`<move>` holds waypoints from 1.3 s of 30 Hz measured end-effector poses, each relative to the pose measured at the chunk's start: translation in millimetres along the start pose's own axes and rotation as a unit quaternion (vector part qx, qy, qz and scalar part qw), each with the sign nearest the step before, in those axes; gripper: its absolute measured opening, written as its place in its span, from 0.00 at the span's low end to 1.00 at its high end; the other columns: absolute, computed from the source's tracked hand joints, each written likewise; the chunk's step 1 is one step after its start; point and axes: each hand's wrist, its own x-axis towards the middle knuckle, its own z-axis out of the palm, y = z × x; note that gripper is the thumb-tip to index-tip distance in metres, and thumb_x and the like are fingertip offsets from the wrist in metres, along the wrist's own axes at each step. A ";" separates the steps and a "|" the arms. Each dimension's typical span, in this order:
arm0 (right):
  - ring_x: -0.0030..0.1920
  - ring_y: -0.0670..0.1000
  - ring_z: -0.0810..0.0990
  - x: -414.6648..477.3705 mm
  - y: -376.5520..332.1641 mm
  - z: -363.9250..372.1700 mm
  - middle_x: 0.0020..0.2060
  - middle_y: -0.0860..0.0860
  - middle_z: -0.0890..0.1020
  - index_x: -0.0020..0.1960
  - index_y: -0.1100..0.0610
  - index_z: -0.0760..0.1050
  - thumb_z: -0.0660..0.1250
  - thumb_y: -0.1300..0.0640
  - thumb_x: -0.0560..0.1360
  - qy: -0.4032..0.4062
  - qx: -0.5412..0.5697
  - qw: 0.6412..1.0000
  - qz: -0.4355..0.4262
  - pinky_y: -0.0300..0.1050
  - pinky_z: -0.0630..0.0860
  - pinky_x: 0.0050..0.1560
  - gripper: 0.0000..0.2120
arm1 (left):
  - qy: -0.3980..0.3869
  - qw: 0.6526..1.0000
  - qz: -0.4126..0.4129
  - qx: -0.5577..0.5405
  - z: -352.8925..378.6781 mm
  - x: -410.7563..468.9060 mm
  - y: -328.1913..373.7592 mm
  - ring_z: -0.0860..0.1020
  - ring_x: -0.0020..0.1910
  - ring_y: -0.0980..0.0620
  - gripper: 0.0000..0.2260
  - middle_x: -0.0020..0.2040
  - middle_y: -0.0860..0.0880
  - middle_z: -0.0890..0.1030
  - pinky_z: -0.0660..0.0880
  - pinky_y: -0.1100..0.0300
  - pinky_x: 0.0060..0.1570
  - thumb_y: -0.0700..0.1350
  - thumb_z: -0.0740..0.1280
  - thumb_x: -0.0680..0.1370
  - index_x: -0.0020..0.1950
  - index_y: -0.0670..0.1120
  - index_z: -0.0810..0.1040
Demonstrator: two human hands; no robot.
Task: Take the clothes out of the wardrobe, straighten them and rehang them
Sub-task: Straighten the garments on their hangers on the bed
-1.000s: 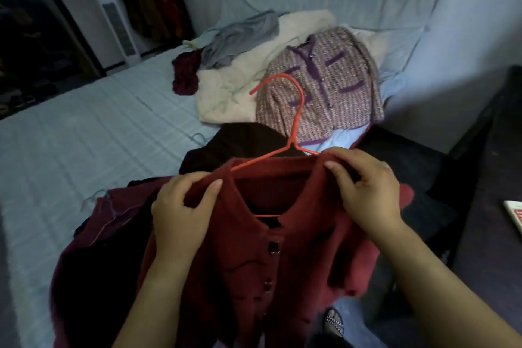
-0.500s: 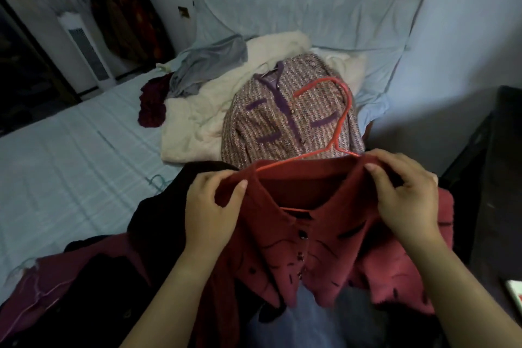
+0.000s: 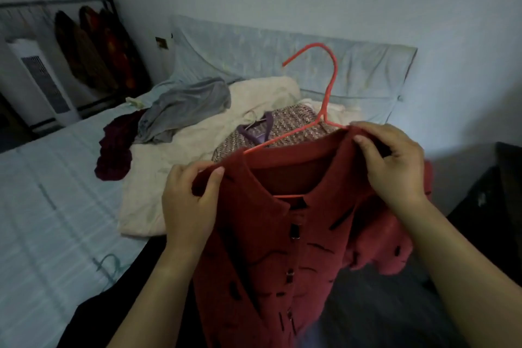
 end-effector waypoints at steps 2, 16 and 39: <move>0.49 0.53 0.80 36.4 8.7 17.8 0.45 0.47 0.81 0.54 0.51 0.80 0.65 0.55 0.75 0.013 -0.014 0.999 -0.026 0.56 0.75 0.53 0.10 | 0.028 0.999 0.019 -0.012 14.1 36.2 4.1 0.72 0.46 0.60 0.06 0.46 0.49 0.77 0.65 0.77 0.48 0.51 0.68 0.75 0.49 0.50 0.80; 0.52 0.53 0.79 193.3 192.7 245.0 0.50 0.50 0.83 0.56 0.51 0.80 0.63 0.51 0.75 -0.148 0.011 0.988 -0.039 0.54 0.74 0.55 0.13 | -0.030 0.992 -0.037 0.121 154.7 193.6 -114.5 0.69 0.55 0.62 0.15 0.57 0.45 0.76 0.62 0.74 0.57 0.45 0.66 0.77 0.63 0.46 0.75; 0.65 0.59 0.71 52.9 204.8 350.3 0.64 0.58 0.73 0.67 0.55 0.71 0.51 0.39 0.73 -0.581 -0.009 0.806 -0.115 0.59 0.64 0.66 0.30 | -0.153 0.872 -0.307 0.349 216.2 81.6 -174.5 0.69 0.68 0.51 0.30 0.68 0.51 0.71 0.67 0.41 0.63 0.66 0.51 0.73 0.71 0.55 0.67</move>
